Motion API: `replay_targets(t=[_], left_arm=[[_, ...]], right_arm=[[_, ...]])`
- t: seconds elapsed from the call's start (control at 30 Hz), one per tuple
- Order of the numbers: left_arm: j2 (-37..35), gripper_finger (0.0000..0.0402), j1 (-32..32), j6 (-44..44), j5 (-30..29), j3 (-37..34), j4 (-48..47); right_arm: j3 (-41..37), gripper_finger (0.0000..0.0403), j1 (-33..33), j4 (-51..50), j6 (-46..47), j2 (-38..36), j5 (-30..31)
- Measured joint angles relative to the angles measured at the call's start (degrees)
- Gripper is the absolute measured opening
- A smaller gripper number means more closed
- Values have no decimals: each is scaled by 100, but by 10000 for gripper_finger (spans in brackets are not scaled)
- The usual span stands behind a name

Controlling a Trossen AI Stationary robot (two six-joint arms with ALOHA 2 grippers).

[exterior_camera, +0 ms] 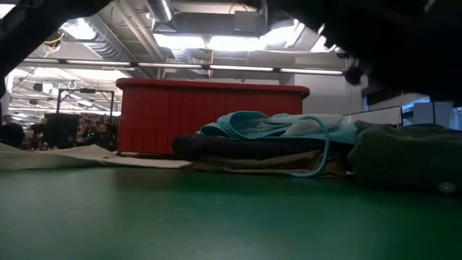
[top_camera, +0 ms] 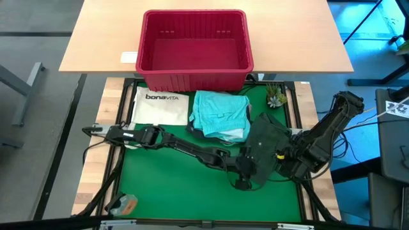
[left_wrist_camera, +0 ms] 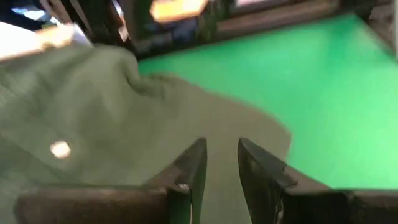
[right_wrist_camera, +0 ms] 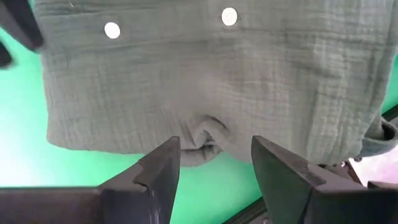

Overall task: Fold Laundry from Bin
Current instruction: Fold the green polo shirt from the red laundry bin

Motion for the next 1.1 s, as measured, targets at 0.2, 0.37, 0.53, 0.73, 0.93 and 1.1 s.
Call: replay_targets(t=[0.2,0.37,0.53,0.73,0.93,1.1], left_arm=[[320,70,26,-50,85,-22,-324],[360,55,-32,-284,459,-16,-941],[243,42,-166,-288,492,-4,-1647],[62,33,-405,-382,618,0,-2703],[-134,31,-641,-411,658,-13,-3452],[-211,30,-881,-499,687,-17,-4000]], right_arm=[[2,198,0,30,-4,-2,199],[2,198,0,111,-7,0,212],[2,198,0,534,-224,0,380],[2,198,0,1456,-827,0,567],[2,198,0,2979,-2247,230,948],[2,198,0,4052,-3294,681,1009]])
